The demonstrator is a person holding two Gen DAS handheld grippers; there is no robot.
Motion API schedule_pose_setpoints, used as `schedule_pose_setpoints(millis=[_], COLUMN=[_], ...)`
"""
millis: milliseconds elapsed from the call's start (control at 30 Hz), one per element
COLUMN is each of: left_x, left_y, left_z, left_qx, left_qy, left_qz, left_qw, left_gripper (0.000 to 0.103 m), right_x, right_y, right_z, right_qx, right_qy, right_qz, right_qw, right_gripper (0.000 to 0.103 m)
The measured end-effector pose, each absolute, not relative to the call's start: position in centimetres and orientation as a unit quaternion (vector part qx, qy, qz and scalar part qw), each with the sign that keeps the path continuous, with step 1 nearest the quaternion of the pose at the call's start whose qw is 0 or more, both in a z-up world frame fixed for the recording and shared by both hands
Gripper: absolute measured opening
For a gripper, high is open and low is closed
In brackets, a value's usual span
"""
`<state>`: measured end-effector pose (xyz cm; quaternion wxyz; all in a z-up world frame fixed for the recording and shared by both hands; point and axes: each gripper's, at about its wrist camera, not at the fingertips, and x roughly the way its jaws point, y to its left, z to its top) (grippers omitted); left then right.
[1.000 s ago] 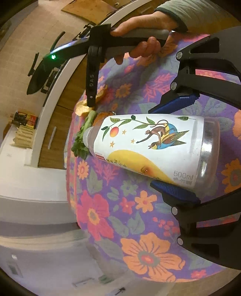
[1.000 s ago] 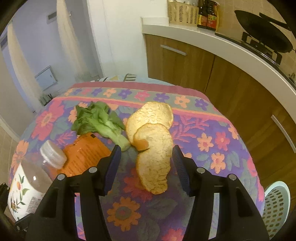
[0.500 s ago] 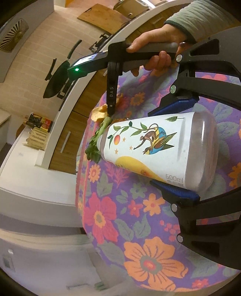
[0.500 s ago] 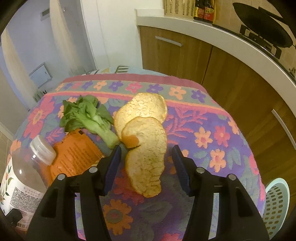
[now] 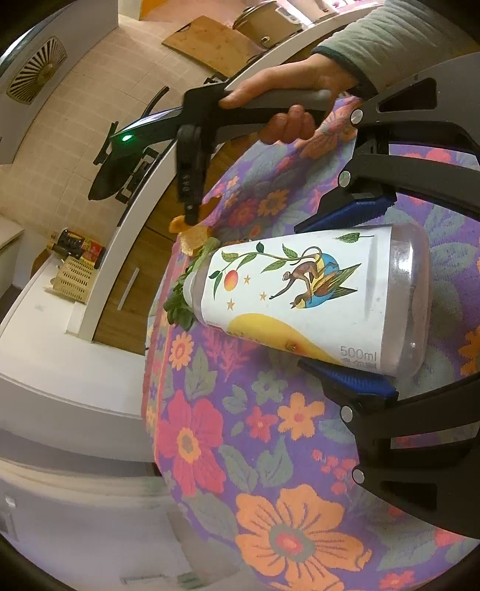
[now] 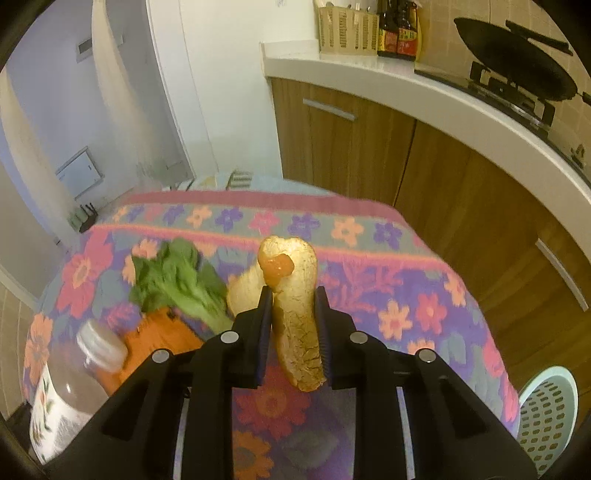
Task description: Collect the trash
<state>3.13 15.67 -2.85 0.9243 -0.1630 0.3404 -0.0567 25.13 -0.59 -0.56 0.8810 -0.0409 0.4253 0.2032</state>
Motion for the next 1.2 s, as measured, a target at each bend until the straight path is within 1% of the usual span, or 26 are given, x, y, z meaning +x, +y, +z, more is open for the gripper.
schedule_pose_setpoints(millis=[167, 200, 267, 333, 400, 533, 700, 800, 833, 867, 900, 933, 1033, 1100, 1200], left_x=[3.3, 3.3, 3.3, 3.3, 3.3, 3.4, 3.8, 4.4, 4.5, 4.9, 5.1, 5.3, 5.0, 4.8, 4.4], left_y=[15.6, 15.6, 15.7, 15.7, 15.6, 15.0, 14.1, 13.7, 13.7, 13.7, 13.6, 13.6, 13.7, 13.8, 14.0], left_z=[-2.9, -2.9, -2.9, -2.9, -2.9, -2.8, -1.6, -1.7, -1.8, -2.0, -2.2, -2.4, -2.4, -2.5, -2.4], left_qx=[-0.156, -0.156, -0.156, -0.156, -0.150, -0.127, -0.096, -0.086, -0.086, -0.086, -0.085, -0.084, -0.094, -0.097, -0.106], left_qy=[0.341, 0.341, 0.340, 0.341, 0.346, 0.357, 0.354, 0.361, 0.363, 0.368, 0.372, 0.377, 0.371, 0.363, 0.353], left_qz=[-0.061, -0.062, -0.064, -0.067, -0.069, -0.069, -0.065, -0.059, -0.059, -0.056, -0.050, -0.046, -0.046, -0.046, -0.047], left_qw=[0.925, 0.925, 0.925, 0.925, 0.924, 0.923, 0.928, 0.927, 0.926, 0.924, 0.923, 0.921, 0.923, 0.926, 0.928], left_gripper=[0.062, 0.062, 0.062, 0.062, 0.063, 0.063, 0.071, 0.071, 0.069, 0.069, 0.065, 0.062, 0.060, 0.059, 0.059], right_x=[26.4, 26.5, 26.1, 25.6, 25.3, 26.4, 28.3, 28.3, 28.3, 28.5, 28.5, 28.4, 27.8, 27.3, 26.6], right_y=[1.7, 1.9, 2.1, 1.7, 0.9, 0.0, -0.3, 0.2, 0.5, 0.9, 1.1, 1.2, 1.5, 1.3, 0.3], right_z=[-1.3, -1.5, -1.6, -1.1, -0.5, -0.7, -2.6, -2.8, -2.9, -3.3, -3.4, -3.3, -3.2, -2.9, -2.4], right_qx=[-0.059, -0.064, -0.072, -0.065, -0.054, -0.039, -0.004, -0.014, -0.020, -0.028, -0.031, -0.033, -0.038, -0.038, -0.022], right_qy=[0.438, 0.440, 0.432, 0.413, 0.400, 0.410, 0.442, 0.444, 0.447, 0.456, 0.460, 0.455, 0.449, 0.437, 0.428], right_qz=[0.213, 0.211, 0.211, 0.218, 0.220, 0.210, 0.213, 0.217, 0.217, 0.216, 0.219, 0.224, 0.234, 0.235, 0.232], right_qw=[0.871, 0.870, 0.874, 0.882, 0.888, 0.887, 0.872, 0.869, 0.867, 0.863, 0.860, 0.861, 0.861, 0.867, 0.873], right_gripper=[0.021, 0.027, 0.033, 0.056, 0.056, 0.056, 0.056, 0.056, 0.056, 0.053, 0.046, 0.030, 0.014, 0.007, 0.005])
